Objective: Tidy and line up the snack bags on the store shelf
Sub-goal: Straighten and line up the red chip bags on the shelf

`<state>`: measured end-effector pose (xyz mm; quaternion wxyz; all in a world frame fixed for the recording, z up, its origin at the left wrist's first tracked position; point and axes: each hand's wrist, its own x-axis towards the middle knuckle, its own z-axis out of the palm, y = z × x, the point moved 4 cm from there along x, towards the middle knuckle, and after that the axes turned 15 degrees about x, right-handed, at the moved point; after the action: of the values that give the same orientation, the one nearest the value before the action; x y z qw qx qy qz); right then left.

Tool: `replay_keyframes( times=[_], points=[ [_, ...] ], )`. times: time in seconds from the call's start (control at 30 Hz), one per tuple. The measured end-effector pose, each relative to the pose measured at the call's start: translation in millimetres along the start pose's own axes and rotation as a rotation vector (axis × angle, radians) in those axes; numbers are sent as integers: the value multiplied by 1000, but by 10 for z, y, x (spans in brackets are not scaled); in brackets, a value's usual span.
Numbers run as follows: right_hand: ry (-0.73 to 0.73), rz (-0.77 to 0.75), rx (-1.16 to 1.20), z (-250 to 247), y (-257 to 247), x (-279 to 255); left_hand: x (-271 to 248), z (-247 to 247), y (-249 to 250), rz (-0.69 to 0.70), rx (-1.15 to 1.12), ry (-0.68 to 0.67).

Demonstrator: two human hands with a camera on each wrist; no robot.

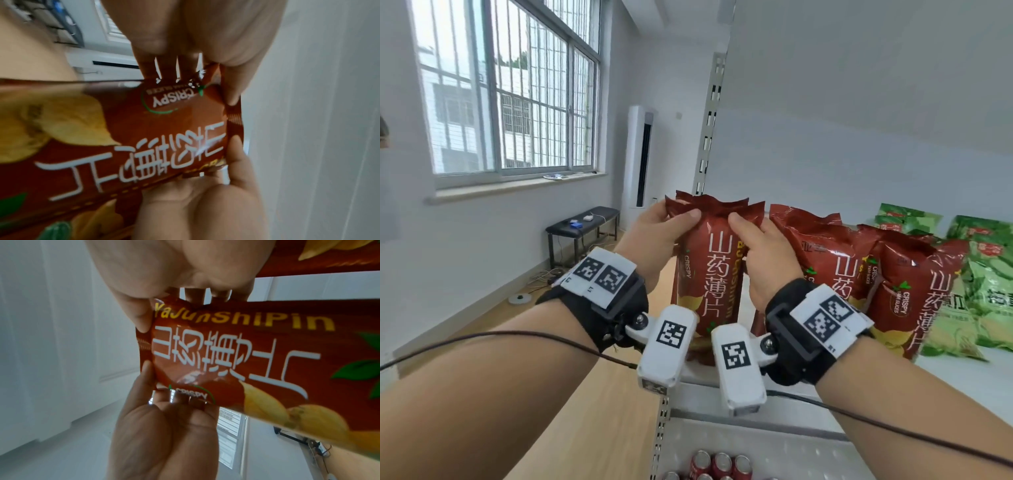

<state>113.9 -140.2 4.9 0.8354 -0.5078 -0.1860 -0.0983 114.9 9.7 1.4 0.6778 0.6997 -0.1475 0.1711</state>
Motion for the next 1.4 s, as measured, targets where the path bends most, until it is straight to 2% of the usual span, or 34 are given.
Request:
replay_keyframes(
  times=[0.2, 0.4, 0.53, 0.7, 0.8, 0.9, 0.97, 1.17, 1.23, 1.3, 1.4],
  points=[
    [-51, 41, -148, 85, -24, -61, -124, -106, 10, -106, -23, 158],
    [-305, 174, -110, 170, 177, -265, -278, -233, 60, -107, -2, 230],
    [-278, 153, -103, 182, 197, -272, -397, -272, 49, -114, -19, 203],
    [-211, 126, -35, 224, 174, -241, -615, -229, -97, -196, 98, -25],
    [-208, 157, -19, 224, 220, -276, -665, -279, -118, -209, 117, 26],
    [-284, 275, -56, 214, 337, -365, -655, -377, -106, -221, 77, 146],
    [-316, 333, -114, 201, 409, -406, -653, -408, -104, -236, 69, 175],
    [-208, 238, -81, 204, 382, -369, -764, -301, -159, -257, 57, 52],
    [-210, 244, -82, 230, 375, -384, -777, -302, -204, -277, 35, 70],
    [-282, 282, -29, 263, 373, -430, -766, -350, -232, -287, 12, 135],
    [-474, 318, -6, 312, 364, -535, -744, -447, -261, -308, -56, 245]
  ],
)
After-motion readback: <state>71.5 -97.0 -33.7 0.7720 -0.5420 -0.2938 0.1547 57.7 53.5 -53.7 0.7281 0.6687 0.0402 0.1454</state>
